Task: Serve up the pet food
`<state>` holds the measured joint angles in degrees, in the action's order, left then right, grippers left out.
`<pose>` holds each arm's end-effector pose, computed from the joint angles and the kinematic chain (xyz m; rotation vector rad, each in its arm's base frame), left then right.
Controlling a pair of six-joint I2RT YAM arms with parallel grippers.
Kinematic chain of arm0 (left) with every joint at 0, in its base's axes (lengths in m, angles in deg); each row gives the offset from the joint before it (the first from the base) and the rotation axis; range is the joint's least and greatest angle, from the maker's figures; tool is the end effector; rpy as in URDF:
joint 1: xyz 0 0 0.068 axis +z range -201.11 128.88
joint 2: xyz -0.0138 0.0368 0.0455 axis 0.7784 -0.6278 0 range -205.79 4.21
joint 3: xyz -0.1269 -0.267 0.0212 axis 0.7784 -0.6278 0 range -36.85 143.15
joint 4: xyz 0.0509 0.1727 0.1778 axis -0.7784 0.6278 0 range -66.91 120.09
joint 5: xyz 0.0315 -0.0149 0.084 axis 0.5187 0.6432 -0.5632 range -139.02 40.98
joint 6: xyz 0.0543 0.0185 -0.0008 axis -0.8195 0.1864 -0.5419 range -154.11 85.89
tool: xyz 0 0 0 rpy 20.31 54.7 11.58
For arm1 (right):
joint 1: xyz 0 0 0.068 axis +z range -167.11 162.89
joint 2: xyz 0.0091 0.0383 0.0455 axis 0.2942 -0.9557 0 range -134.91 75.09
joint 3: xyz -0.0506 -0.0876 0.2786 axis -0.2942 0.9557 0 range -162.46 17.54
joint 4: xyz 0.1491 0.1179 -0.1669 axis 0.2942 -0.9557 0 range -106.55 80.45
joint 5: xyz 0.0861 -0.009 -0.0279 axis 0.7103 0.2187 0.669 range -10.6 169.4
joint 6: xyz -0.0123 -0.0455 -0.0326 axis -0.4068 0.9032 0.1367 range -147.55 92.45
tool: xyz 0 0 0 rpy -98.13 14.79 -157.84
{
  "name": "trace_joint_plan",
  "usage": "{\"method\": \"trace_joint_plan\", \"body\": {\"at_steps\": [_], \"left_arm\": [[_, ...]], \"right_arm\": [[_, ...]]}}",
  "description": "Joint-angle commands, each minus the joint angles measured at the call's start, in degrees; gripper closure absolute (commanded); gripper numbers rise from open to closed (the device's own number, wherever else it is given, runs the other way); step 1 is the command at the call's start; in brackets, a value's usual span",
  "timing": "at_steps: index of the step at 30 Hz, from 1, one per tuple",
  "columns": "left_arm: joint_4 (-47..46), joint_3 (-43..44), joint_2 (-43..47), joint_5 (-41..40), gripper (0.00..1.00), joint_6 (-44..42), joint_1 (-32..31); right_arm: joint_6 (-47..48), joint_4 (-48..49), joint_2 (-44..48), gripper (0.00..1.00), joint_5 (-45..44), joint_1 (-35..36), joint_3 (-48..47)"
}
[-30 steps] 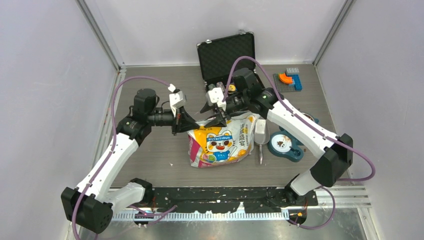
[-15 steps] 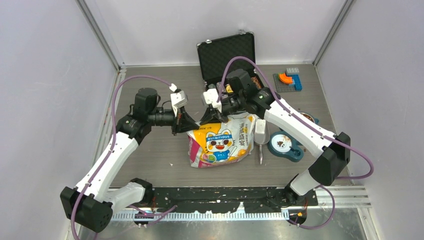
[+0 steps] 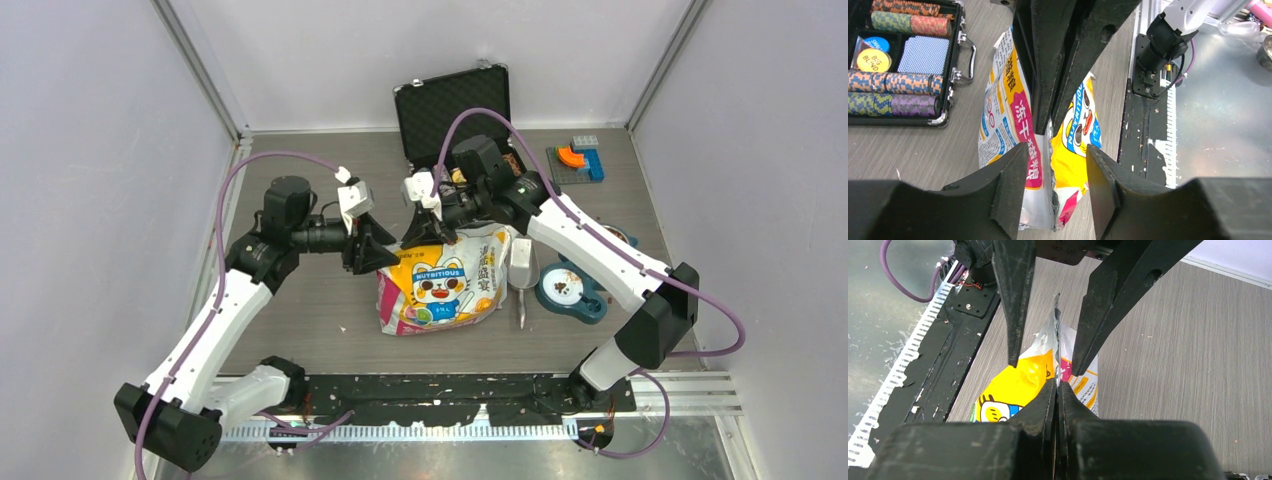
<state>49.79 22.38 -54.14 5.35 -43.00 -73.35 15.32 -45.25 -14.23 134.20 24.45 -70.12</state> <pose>0.1650 -0.1032 0.3800 1.0906 1.6534 -1.0991 0.2262 0.2447 0.3958 -1.7364 1.1451 1.0329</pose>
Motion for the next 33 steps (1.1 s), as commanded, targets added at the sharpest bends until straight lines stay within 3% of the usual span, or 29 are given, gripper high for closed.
{"method": "trace_joint_plan", "body": {"at_steps": [1,3,7,10,12,13,17,22,27,29,30,33], "left_arm": [[1.8,2.9,-0.3,-1.2,0.57,-3.0,-0.2],[3.4,3.5,-0.7,-2.1,0.67,-4.4,-0.3],[2.9,3.6,-0.9,-3.2,1.00,-5.1,-0.2],[0.6,3.1,-0.1,-4.0,1.00,-3.1,-0.2],[-2.6,2.2,1.1,-4.4,1.00,-1.4,-0.2],[-3.8,1.5,1.8,-4.4,1.00,-0.7,-0.3],[-6.1,0.1,3.5,-5.3,1.00,1.3,-0.3],[-6.3,-0.1,3.6,-4.9,1.00,1.8,-0.3],[-6.4,0.1,3.6,-4.8,1.00,1.8,-0.5],[-6.6,-0.2,3.6,-5.0,1.00,1.6,-0.5],[-6.6,-0.4,3.7,-5.4,1.00,1.6,-0.5],[-6.2,-0.7,4.0,-7.2,1.00,1.2,-0.5]], "right_arm": [[-2.0,0.2,1.2,0.95,2.6,0.2,-3.4],[-2.8,0.5,1.3,0.95,2.9,0.2,-3.5],[-3.2,-0.1,1.6,0.95,3.5,0.2,-3.8],[-4.5,0.6,1.6,0.95,2.4,0.3,-3.8],[-4.2,0.7,1.4,0.85,1.0,0.3,-3.4],[-3.3,0.6,1.3,0.74,0.7,0.3,-3.2],[-0.7,-0.8,0.2,0.61,1.4,0.7,-3.1],[-0.5,0.6,-1.1,0.57,1.8,1.3,-3.5],[-3.5,2.6,-3.0,0.70,1.5,1.9,-4.6],[-3.7,2.6,-3.3,0.80,1.2,2.0,-4.9],[-3.7,2.6,-3.4,0.91,1.1,2.0,-5.0],[-2.8,0.6,-2.9,0.95,0.7,2.0,-5.3]]}}
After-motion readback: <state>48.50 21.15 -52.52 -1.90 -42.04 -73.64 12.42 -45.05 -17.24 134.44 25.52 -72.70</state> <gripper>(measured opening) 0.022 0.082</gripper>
